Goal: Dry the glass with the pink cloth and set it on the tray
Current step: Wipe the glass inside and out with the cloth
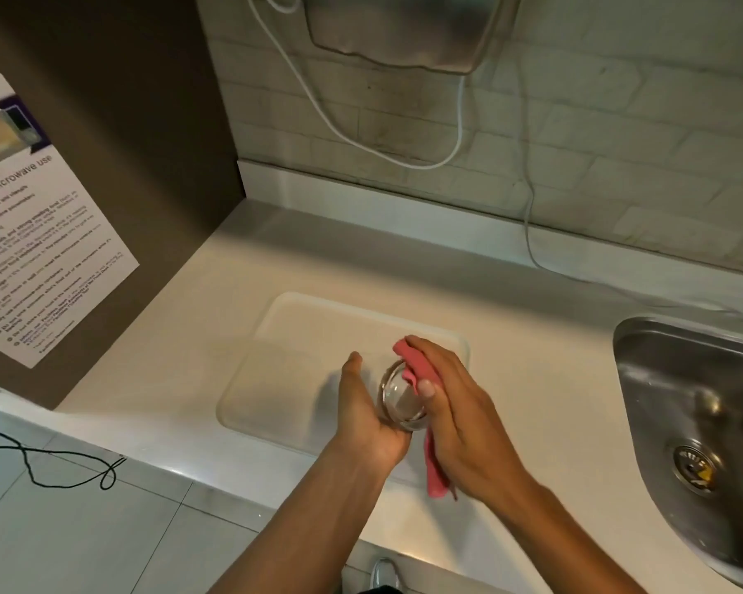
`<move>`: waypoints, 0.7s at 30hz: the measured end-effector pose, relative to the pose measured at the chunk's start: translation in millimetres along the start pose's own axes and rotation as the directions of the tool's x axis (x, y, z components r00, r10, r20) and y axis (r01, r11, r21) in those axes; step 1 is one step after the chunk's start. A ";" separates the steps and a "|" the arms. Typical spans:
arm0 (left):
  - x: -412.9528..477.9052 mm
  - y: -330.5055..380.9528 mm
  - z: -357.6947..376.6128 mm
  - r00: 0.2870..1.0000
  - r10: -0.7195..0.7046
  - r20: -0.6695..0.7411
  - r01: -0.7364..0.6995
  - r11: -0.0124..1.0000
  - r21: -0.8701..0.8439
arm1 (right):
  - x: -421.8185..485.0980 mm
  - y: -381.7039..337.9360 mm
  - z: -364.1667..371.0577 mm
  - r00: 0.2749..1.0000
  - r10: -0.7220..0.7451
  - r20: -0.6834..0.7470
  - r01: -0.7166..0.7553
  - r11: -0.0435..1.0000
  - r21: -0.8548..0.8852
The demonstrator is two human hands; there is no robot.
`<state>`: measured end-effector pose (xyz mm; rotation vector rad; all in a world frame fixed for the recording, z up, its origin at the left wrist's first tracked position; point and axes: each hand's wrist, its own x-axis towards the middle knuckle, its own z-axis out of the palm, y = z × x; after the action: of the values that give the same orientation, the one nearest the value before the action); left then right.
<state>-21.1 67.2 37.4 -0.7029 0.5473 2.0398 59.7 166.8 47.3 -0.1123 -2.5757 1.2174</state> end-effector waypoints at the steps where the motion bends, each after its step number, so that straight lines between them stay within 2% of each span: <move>1: 0.5 1.4 -0.6 1.000 -0.013 0.010 0.013 1.000 -0.002 | -6.2 -0.9 4.8 1.000 0.011 -0.002 -0.011 1.000 0.013; 6: -3.3 -10.9 -11.5 0.995 -0.045 0.094 0.057 0.990 -0.126 | -5.7 -5.6 2.4 0.984 -0.176 -0.003 0.172 0.967 -0.186; 7: -3.9 -13.9 -11.6 0.994 -0.044 0.104 0.056 0.992 -0.114 | -2.9 -7.2 -2.0 0.988 -0.154 0.011 0.154 0.974 -0.163; 10: -4.1 -13.9 -9.0 0.995 -0.028 0.097 0.033 0.998 -0.049 | 0.2 -7.0 -6.2 0.999 0.038 0.002 -0.038 0.999 0.039; 13: -0.1 -5.8 -3.2 0.996 -0.048 0.069 0.050 0.998 -0.026 | -8.1 -8.9 2.5 0.996 0.072 -0.058 -0.067 0.995 0.074; 16: 3.1 -0.4 1.5 0.998 -0.035 0.045 0.037 0.998 -0.043 | -13.2 -9.6 10.7 0.997 -0.047 -0.061 0.043 0.997 -0.065; 19: 2.7 -5.7 0.2 0.997 -0.059 0.053 0.062 0.997 -0.051 | -2.7 -5.4 1.2 0.979 -0.205 -0.011 0.193 0.939 -0.284; 21: 2.8 -8.6 -1.8 0.998 -0.035 0.053 0.036 0.999 -0.013 | 5.0 -3.1 -4.8 0.985 -0.171 0.007 0.167 0.950 -0.264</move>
<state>-14.6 72.2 33.2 -0.6601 0.4874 2.0251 56.4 169.3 53.7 0.0433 -2.6575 0.8068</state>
